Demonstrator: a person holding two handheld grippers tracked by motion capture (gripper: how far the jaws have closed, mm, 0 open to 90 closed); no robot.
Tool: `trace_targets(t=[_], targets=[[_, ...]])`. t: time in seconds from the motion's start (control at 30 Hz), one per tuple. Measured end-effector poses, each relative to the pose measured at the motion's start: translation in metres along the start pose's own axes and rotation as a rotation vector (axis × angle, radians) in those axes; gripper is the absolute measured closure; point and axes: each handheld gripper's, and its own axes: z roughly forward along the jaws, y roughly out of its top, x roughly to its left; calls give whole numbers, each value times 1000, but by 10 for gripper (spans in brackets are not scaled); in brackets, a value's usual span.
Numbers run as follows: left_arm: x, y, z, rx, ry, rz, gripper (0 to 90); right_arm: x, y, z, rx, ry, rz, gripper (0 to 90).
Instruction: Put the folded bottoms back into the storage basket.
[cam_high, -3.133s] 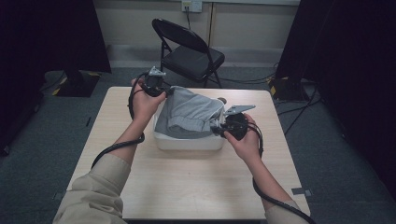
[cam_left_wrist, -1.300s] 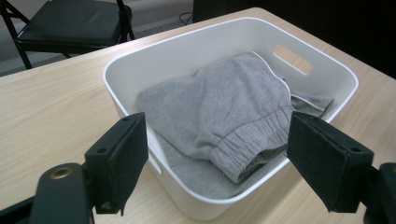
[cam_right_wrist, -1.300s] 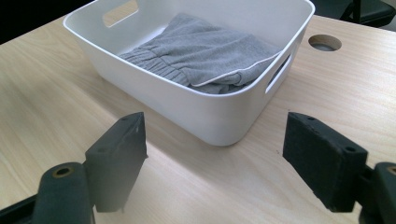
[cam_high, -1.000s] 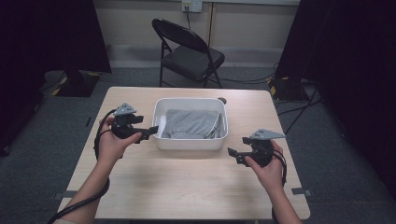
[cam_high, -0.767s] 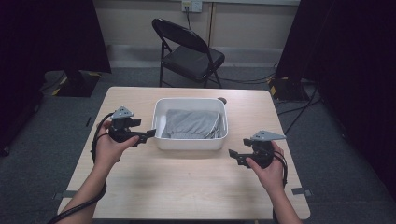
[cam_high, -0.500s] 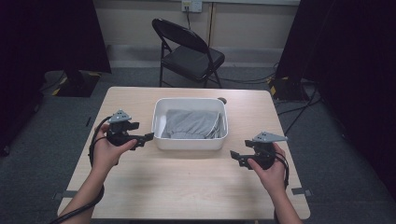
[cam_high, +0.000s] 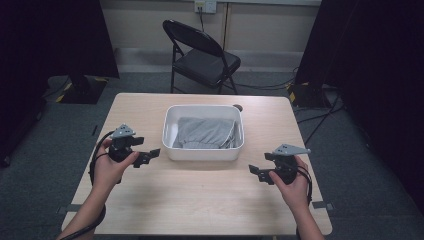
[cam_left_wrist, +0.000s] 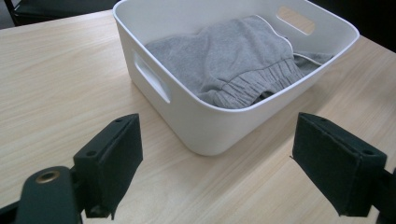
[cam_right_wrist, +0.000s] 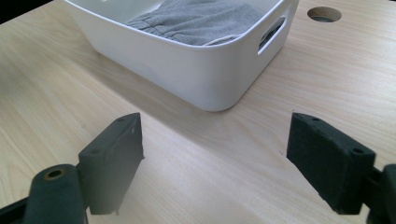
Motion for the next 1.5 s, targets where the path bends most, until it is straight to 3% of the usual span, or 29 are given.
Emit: trace_targets(t=[0.73, 1.0, 1.4, 1.5], targets=[[12, -45, -7, 44, 11, -34, 158, -7, -18, -7, 12, 6, 26, 162], [12, -63, -10, 66, -2, -17, 158, -12, -27, -11, 25, -1, 35, 162], [17, -83, -16, 83, 11, -4, 158, -18, -39, -19, 29, -14, 56, 162], [18, -87, -19, 92, 16, 18, 158, -19, -41, -19, 33, -15, 59, 162]])
